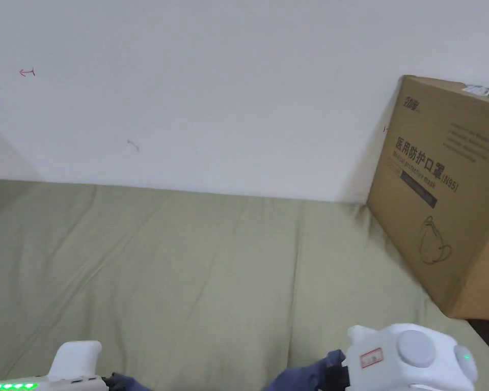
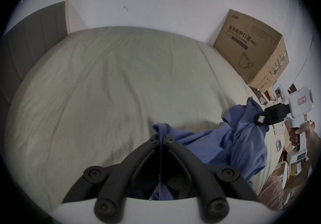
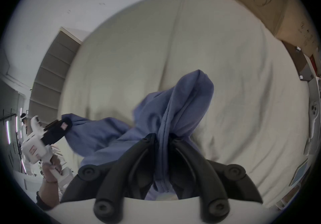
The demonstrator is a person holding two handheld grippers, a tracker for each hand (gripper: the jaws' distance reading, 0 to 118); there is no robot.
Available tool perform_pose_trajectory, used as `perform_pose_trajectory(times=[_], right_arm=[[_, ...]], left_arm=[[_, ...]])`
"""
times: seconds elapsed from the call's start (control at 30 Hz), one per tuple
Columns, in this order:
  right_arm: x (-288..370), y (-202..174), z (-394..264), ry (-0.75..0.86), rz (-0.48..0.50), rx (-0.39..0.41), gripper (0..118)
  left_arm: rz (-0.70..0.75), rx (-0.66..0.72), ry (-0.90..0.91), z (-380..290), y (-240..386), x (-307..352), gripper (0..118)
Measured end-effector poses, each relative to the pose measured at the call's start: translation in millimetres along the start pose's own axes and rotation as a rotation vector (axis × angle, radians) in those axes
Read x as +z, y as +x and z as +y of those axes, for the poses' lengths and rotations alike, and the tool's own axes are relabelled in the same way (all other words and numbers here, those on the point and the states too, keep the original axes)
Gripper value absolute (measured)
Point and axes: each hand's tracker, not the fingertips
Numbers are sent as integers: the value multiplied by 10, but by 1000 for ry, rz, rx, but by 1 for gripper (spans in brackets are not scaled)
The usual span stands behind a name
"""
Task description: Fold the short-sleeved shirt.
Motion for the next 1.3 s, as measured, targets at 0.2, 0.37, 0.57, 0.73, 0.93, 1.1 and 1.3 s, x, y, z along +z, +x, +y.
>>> perform_pose_trajectory(times=[0.2,0.37,0.57,0.73,0.93,1.1,1.3], right_arm=[[1183,-23,-177,178,38,53,14],[1936,-63,-253,303,16,115,13],[2573,-67,-274,447,-25,206,14],[2844,-66,-315,503,-14,197,14],[2804,-198,-73,533,-115,272,14],[2576,-255,342,568,-200,324,14],[2440,-313,1044,612,-284,334,14]], left_arm=[[28,-9,165,359,-16,725,2],[10,-6,308,704,39,1467,1],[45,-61,483,1083,238,2265,2],[26,-57,522,1325,338,2556,2],[73,-115,522,1541,511,2379,1],[105,-98,494,1723,469,1955,1],[119,-66,486,2054,461,1537,1]])
